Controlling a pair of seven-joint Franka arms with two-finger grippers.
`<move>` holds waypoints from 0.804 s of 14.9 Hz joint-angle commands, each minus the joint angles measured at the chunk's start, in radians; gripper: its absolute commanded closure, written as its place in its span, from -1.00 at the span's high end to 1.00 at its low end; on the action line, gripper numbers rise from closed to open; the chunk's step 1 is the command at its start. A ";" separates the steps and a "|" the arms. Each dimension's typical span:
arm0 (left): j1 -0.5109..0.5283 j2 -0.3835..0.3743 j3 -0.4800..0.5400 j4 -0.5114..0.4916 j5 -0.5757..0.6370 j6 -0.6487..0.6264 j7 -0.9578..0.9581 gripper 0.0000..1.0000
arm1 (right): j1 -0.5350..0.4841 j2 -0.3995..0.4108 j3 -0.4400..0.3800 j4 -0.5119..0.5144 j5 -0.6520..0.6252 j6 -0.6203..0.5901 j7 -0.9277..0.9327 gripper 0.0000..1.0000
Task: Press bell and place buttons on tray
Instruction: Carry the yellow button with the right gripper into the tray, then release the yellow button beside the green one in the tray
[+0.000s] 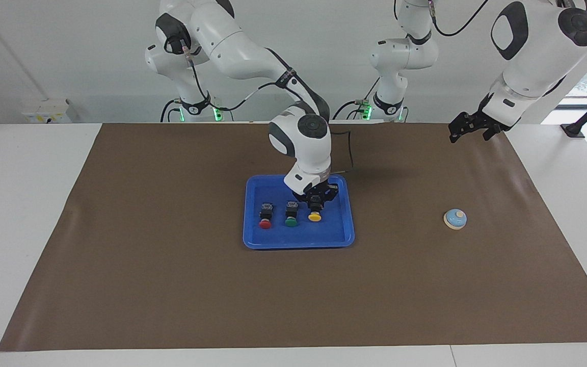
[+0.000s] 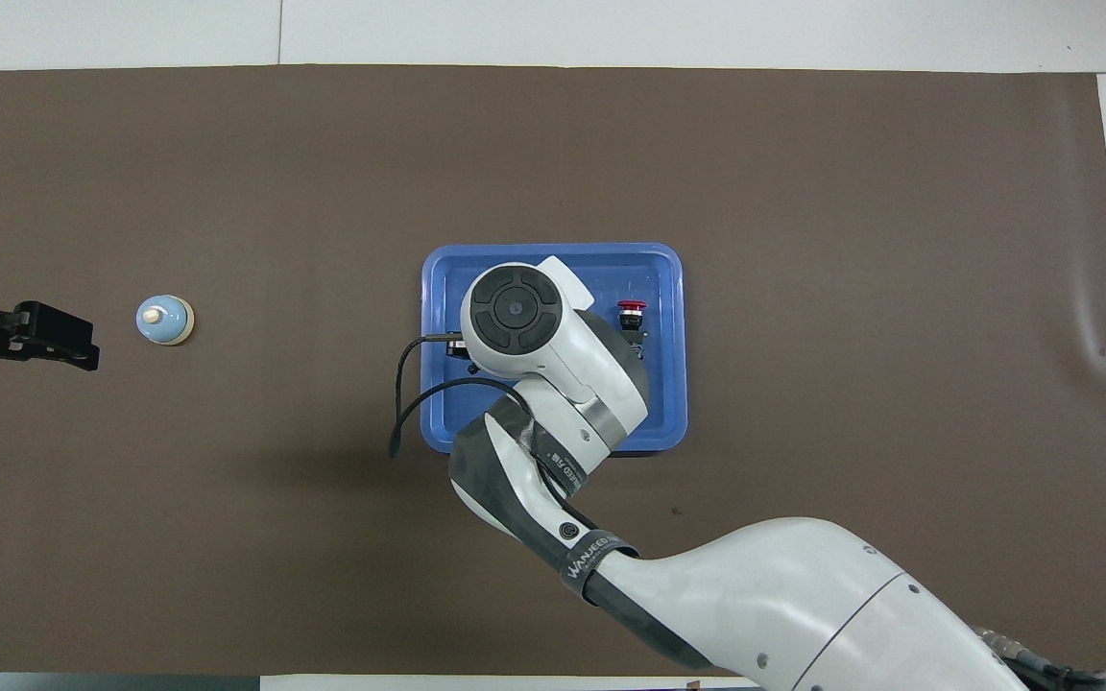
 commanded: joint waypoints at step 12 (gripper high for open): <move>0.006 -0.011 -0.002 -0.003 -0.009 0.004 -0.006 1.00 | -0.311 -0.263 -0.004 0.073 0.016 -0.436 -0.073 1.00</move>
